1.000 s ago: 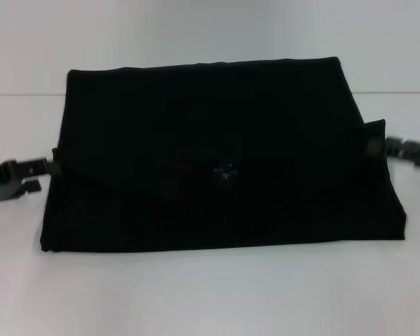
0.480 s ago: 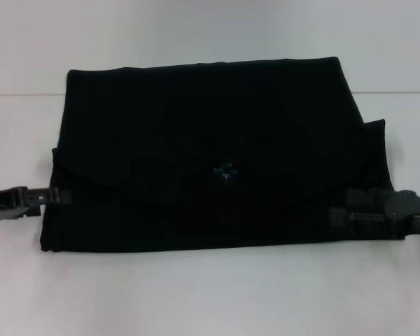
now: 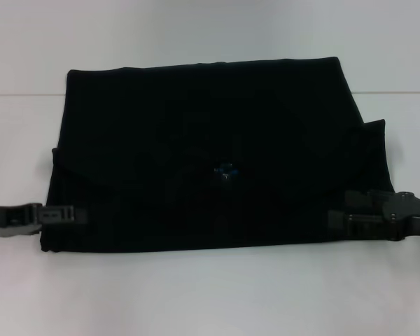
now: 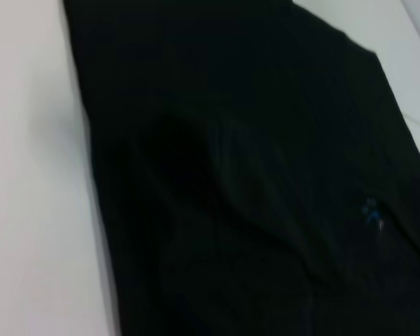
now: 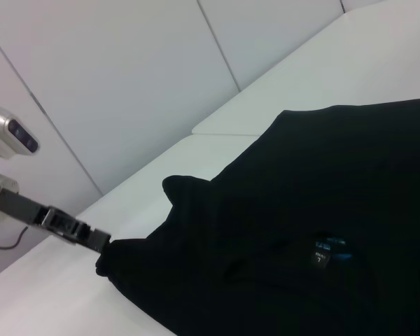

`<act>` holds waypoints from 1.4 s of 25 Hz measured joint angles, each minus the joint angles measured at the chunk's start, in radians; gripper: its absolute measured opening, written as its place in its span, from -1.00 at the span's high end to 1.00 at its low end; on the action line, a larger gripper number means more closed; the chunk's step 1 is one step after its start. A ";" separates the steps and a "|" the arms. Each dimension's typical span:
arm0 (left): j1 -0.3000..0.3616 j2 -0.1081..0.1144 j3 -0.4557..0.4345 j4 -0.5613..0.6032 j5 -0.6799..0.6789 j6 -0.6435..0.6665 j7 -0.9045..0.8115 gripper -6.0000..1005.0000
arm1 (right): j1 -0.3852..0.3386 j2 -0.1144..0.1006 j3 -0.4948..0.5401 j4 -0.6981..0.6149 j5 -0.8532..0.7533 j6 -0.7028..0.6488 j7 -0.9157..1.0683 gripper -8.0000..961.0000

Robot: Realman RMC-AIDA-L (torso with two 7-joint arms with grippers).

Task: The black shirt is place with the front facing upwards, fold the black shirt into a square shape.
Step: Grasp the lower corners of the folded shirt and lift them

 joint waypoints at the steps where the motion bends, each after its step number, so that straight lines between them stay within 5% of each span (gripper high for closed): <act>1: 0.000 -0.003 0.013 0.000 0.001 0.000 0.000 -0.89 | 0.000 0.000 0.000 0.000 0.000 -0.001 0.001 -0.90; 15: -0.017 -0.008 0.094 0.005 0.024 0.008 -0.027 -0.78 | -0.003 -0.007 0.008 -0.003 0.003 -0.008 0.011 -0.90; 21: -0.019 -0.006 0.092 0.003 0.024 0.026 -0.017 -0.38 | 0.002 -0.042 -0.002 -0.041 -0.013 0.010 0.164 -0.90; 30: -0.028 0.002 0.080 0.009 0.014 0.051 -0.013 0.59 | 0.147 -0.154 -0.081 -0.161 -0.355 0.059 0.803 -0.90; 35: -0.037 0.003 0.080 0.009 0.014 0.054 -0.012 0.93 | 0.224 -0.143 -0.120 -0.154 -0.468 0.105 0.915 -0.90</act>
